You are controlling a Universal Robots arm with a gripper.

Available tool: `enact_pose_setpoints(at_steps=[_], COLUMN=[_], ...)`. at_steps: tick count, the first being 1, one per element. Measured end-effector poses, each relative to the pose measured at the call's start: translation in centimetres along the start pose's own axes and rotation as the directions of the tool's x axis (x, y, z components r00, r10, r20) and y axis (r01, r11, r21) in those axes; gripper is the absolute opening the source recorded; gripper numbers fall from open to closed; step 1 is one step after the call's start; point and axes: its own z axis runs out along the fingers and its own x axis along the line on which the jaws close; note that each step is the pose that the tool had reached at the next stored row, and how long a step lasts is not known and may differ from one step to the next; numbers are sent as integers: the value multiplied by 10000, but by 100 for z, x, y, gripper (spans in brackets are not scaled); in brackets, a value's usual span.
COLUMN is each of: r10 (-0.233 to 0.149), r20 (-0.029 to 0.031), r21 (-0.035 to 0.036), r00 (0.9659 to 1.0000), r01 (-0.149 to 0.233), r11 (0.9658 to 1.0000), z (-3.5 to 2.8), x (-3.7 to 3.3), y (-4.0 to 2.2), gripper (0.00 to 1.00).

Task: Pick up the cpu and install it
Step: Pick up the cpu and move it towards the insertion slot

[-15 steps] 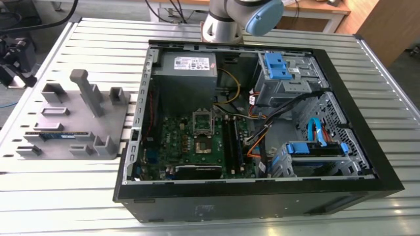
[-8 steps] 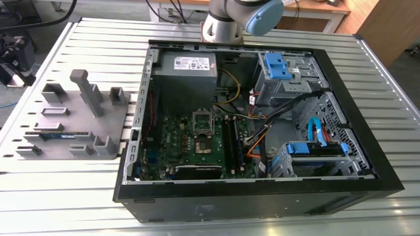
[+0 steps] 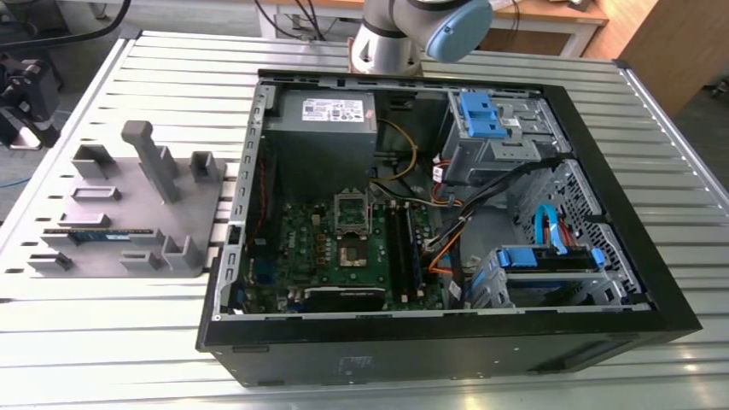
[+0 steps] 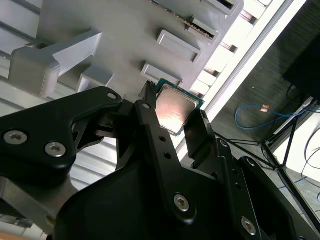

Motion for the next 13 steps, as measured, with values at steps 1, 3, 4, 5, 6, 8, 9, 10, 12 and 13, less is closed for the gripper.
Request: enact_pose_setpoints(at_steps=[1, 3, 4, 5, 6, 8, 9, 10, 12, 13], r10=[0, 0, 0, 1, 1, 0, 0, 0, 0, 0], r20=[1, 0, 1, 1, 2, 1, 1, 2, 1, 1], r21=[-1, 0, -1, 0, -1, 0, -1, -1, 0, -1], r00=[10000, 10000, 10000, 10000, 10000, 10000, 10000, 10000, 10000, 10000], r01=[0, 0, 0, -1, -1, 0, 0, 0, 0, 0], r11=[10000, 10000, 10000, 10000, 10000, 10000, 10000, 10000, 10000, 10000], z=[-4, -13, -16, -20, -23, -31, -34, -36, -41, -44], x=[0, 0, 0, 0, -1, -1, -1, -1, -1, -1], y=[0, 0, 0, 1, 1, 1, 1, 1, 1, 1], gripper=[47, 47, 47, 47, 47, 47, 47, 47, 47, 47])
